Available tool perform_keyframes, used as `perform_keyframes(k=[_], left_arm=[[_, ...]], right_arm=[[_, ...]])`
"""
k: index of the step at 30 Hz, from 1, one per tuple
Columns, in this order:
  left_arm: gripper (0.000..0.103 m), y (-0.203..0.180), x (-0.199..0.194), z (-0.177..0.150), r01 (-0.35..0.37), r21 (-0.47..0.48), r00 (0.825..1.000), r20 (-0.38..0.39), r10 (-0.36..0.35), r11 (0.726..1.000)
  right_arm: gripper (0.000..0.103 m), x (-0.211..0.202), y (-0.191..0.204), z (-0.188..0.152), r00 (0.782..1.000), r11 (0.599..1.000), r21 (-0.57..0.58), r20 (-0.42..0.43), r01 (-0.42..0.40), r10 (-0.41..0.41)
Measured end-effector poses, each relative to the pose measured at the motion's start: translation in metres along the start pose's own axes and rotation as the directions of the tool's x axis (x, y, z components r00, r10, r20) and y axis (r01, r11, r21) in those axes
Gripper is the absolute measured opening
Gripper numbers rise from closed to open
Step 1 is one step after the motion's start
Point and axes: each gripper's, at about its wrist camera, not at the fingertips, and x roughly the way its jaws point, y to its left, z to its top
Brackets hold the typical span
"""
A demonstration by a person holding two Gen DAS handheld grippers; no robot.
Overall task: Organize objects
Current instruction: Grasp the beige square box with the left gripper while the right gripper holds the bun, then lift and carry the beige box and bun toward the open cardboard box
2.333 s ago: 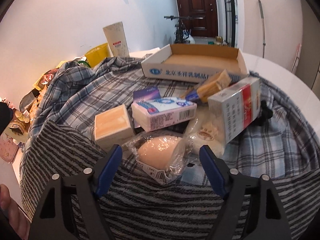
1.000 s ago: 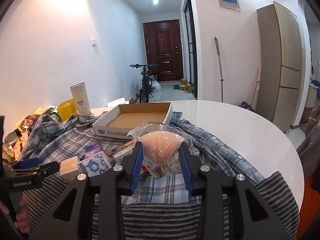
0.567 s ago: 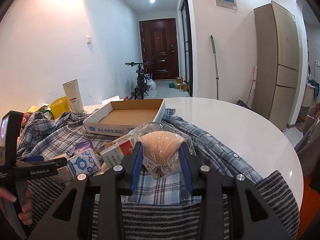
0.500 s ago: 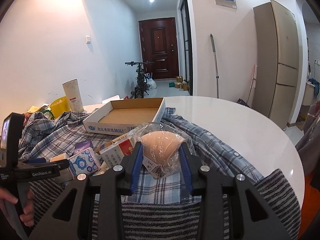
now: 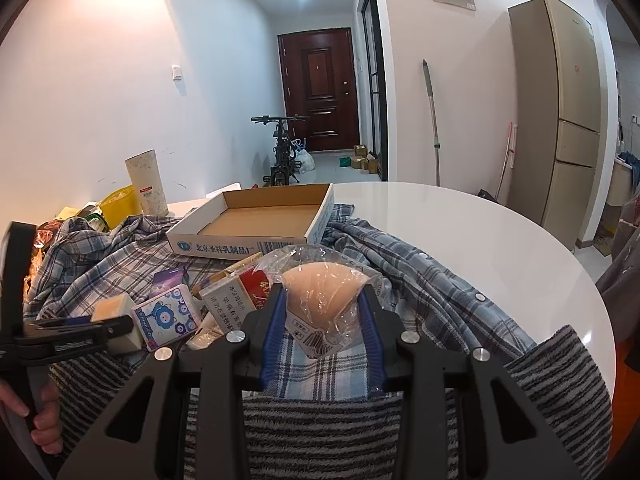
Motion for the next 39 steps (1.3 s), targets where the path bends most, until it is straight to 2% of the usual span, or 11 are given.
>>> perform_keyframes(k=[6,10,22,28,30,33,36,39], left_arm=[[0.060,-0.005,-0.042,-0.003,0.030,0.037,0.989,0.144,-0.035,0.999],[0.058,-0.007,-0.064,-0.003,0.050,0.046,0.976,0.208,-0.058,0.998],[0.057,-0.005,-0.087,-0.009,0.054,0.044,0.970,0.233,-0.063,0.998],[0.057,-0.010,-0.105,0.000,0.050,0.074,0.958,0.279,-0.069,0.996],[0.057,-0.013,-0.113,0.010,0.041,0.104,0.951,0.302,-0.071,0.994],[0.057,-0.012,-0.127,0.033,0.015,0.117,0.927,0.370,-0.058,0.993],[0.057,-0.016,-0.142,0.060,0.010,0.141,0.900,0.430,-0.070,0.990],[0.057,-0.023,-0.152,0.086,0.004,0.158,0.878,0.472,-0.080,0.987]], right_arm=[[0.035,-0.012,0.004,0.006,0.999,1.000,-0.018,0.033,0.010,-0.009],[0.035,-0.023,0.010,0.008,0.998,0.999,-0.038,0.062,0.014,-0.012],[0.035,-0.040,0.017,0.012,0.996,0.998,-0.058,0.093,0.011,-0.005],[0.035,-0.046,0.019,0.026,0.993,0.997,-0.074,0.117,-0.013,0.021],[0.035,-0.050,0.018,0.037,0.990,0.997,-0.073,0.137,-0.030,0.040],[0.035,-0.055,0.018,0.059,0.980,0.996,-0.081,0.190,-0.037,0.052],[0.035,-0.059,0.022,0.085,0.967,0.995,-0.095,0.252,-0.022,0.046],[0.035,-0.057,0.026,0.114,0.956,0.994,-0.101,0.286,-0.041,0.069]])
